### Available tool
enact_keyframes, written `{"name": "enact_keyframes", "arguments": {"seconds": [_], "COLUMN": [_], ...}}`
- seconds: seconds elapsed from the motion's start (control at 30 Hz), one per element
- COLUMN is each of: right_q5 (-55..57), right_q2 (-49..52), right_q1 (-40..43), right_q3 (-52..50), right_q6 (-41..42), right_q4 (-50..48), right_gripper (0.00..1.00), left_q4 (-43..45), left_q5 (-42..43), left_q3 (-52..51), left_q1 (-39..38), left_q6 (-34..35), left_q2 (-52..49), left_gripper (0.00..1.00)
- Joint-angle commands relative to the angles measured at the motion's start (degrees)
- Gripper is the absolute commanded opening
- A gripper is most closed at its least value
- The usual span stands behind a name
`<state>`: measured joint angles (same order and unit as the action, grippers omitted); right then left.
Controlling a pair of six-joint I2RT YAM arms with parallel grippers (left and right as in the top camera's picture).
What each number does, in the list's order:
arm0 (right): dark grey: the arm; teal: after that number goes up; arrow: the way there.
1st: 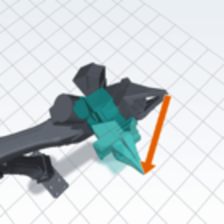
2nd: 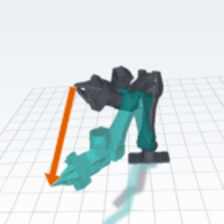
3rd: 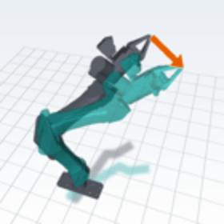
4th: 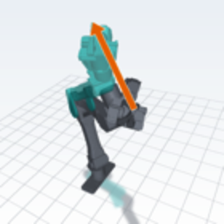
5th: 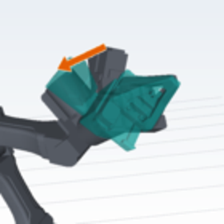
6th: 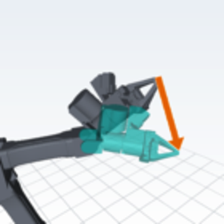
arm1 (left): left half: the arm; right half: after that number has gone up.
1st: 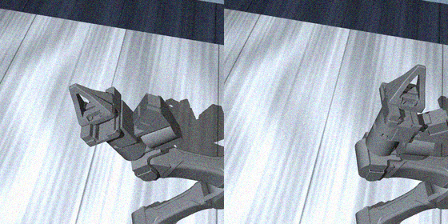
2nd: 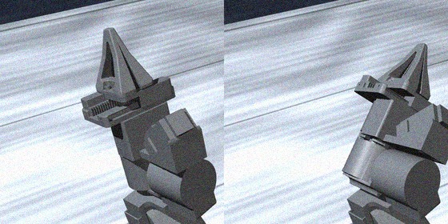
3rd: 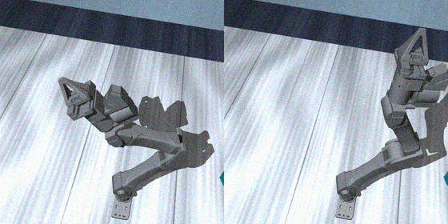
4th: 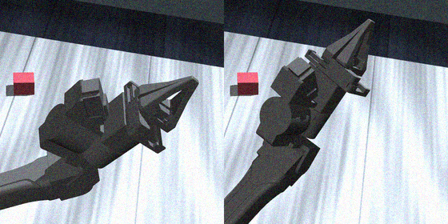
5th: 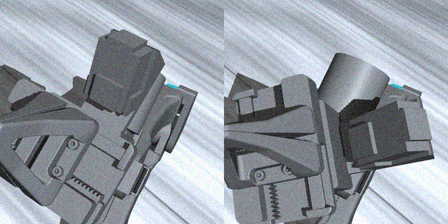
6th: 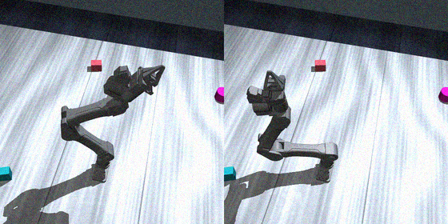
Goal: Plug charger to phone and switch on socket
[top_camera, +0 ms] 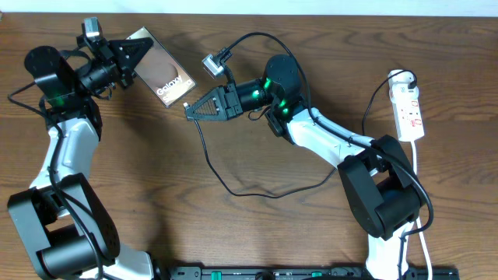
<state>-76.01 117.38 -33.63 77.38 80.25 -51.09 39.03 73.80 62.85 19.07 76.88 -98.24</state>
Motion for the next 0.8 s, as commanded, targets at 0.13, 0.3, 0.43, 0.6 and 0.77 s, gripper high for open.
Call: {"name": "enact_keyframes", "arguments": {"seconds": [0.13,0.3,0.43,0.6,0.77], "right_q5": [1.33,1.33,0.83,0.20,-0.63], "right_q2": [-0.04,-0.04,-0.04,-0.04,-0.04], "right_q1": [-0.35,-0.35,-0.35,-0.35,-0.39], "right_q3": [0.46,0.46,0.46,0.46,0.46], "right_q6": [1.97,0.90,0.46,-1.84,-3.30], "right_q4": [-0.37,-0.37,-2.34,-3.78,-3.72], "right_gripper": [0.01,0.01,0.01,0.01,0.01], "left_q4": [0.79,0.83,1.40,2.03,2.05], "left_q5": [2.49,3.76,3.76,3.76,3.72], "left_q3": [0.37,0.37,0.37,0.37,0.37], "left_q1": [0.13,0.09,0.09,0.09,0.09], "left_q6": [4.04,4.00,3.30,3.15,3.41], "left_q2": [0.20,0.20,0.20,0.20,0.20], "left_gripper": [0.08,0.08,0.07,0.08,0.08]}}
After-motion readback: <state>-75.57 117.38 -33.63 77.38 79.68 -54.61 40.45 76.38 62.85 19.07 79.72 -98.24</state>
